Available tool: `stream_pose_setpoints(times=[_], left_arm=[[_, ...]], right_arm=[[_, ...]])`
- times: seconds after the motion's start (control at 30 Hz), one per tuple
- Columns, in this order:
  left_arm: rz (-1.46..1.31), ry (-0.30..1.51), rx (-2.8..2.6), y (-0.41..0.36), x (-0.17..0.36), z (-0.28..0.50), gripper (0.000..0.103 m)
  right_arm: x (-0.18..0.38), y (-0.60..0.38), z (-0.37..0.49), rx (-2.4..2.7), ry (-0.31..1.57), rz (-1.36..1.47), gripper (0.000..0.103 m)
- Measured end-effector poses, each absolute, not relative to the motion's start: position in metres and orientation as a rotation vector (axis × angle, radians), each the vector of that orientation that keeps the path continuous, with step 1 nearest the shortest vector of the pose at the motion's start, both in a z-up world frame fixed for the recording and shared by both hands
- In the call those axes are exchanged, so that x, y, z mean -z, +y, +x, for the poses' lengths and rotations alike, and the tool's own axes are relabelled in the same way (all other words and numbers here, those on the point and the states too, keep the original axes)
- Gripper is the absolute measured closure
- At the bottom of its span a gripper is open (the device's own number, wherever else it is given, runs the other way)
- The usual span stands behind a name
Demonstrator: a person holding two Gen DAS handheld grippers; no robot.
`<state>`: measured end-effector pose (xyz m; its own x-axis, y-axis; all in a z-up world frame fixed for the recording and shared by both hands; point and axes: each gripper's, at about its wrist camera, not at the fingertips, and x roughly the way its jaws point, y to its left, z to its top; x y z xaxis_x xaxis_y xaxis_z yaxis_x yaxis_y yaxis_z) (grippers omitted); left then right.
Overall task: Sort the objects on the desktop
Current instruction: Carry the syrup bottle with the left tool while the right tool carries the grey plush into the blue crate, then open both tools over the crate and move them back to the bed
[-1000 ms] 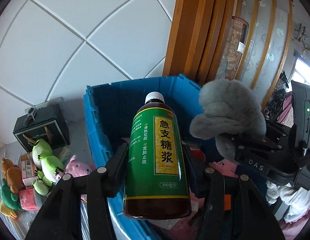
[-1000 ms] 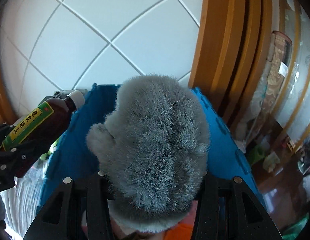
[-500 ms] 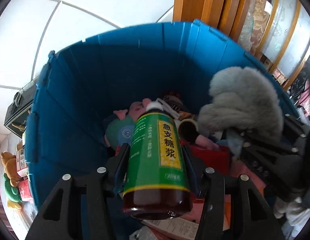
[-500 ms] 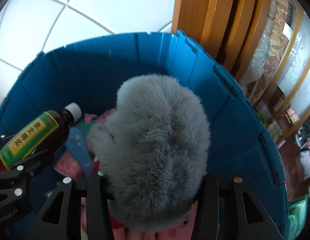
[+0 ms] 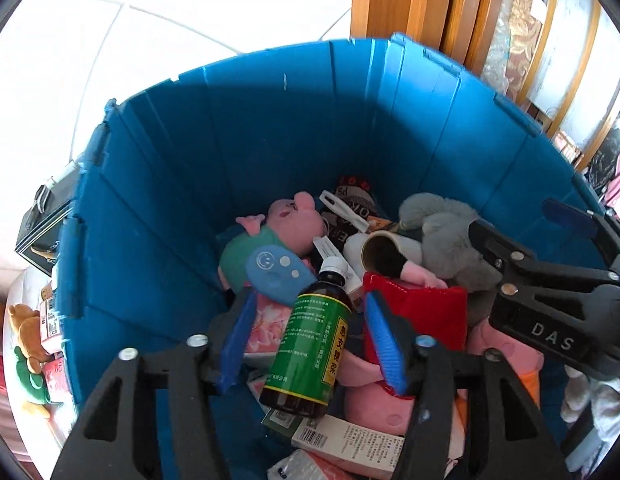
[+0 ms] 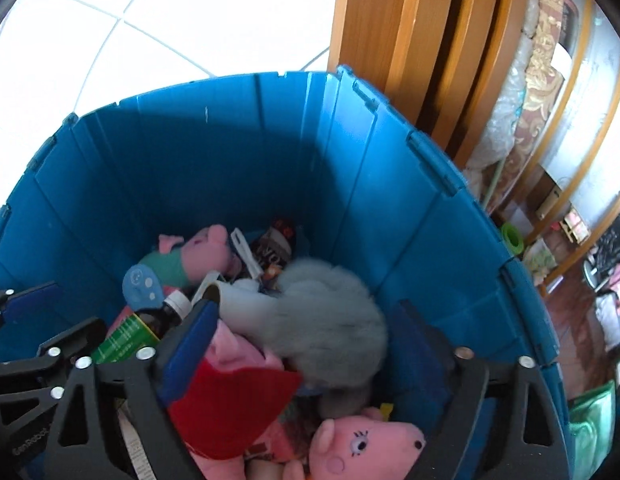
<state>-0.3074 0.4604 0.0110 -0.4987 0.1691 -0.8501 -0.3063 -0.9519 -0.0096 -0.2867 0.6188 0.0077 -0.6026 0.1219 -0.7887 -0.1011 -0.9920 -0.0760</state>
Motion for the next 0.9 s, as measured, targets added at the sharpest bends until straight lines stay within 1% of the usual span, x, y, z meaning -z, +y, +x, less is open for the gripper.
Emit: stream_pose_setpoints(times=[0.1, 0.27, 0.3, 0.33, 0.5, 0.67, 0.7, 0.73, 0.77, 0.9], left_arm=[[-1.308, 0.183, -2.543, 0.45, -0.032, -0.291, 0.04], [-1.102, 0.162, -2.611, 0.428, -0.079, -0.248, 0.04], [-1.056, 0.165, -2.628, 0.423, -0.089, -0.238, 0.038], [-1.008, 0.173, -2.651, 0.417, -0.097, -0.228, 0.032], [-0.804, 0.231, -2.771, 0.392, -0.123, -0.183, 0.031], [-0.725, 0.145, -2.828, 0.351, -0.13, -0.155, 0.031], [-0.725, 0.128, -2.841, 0.343, -0.129, -0.152, 0.027], [-0.724, 0.117, -2.854, 0.333, -0.128, -0.149, 0.017], [-0.711, 0.11, -2.867, 0.323, -0.126, -0.145, 0.014], [-0.682, 0.1, -2.913, 0.281, -0.122, -0.13, 0.012]], right_arm=[[-0.014, 0.622, -0.285, -2.717, -0.003, -1.306, 0.001], [-0.031, 0.619, -0.275, -2.806, 0.082, -1.258, 0.0], [-0.034, 0.616, -0.272, -2.813, 0.081, -1.248, 0.0], [-0.037, 0.613, -0.271, -2.826, 0.08, -1.241, 0.0], [-0.067, 0.587, -0.246, -2.92, 0.038, -1.154, 0.0], [-0.094, 0.547, -0.207, -3.032, -0.032, -1.055, 0.0], [-0.097, 0.54, -0.201, -3.05, -0.041, -1.043, 0.0], [-0.1, 0.532, -0.195, -3.066, -0.049, -1.033, 0.0], [-0.104, 0.522, -0.188, -3.084, -0.057, -1.022, 0.0], [-0.115, 0.486, -0.165, -3.138, -0.068, -0.985, 0.0]])
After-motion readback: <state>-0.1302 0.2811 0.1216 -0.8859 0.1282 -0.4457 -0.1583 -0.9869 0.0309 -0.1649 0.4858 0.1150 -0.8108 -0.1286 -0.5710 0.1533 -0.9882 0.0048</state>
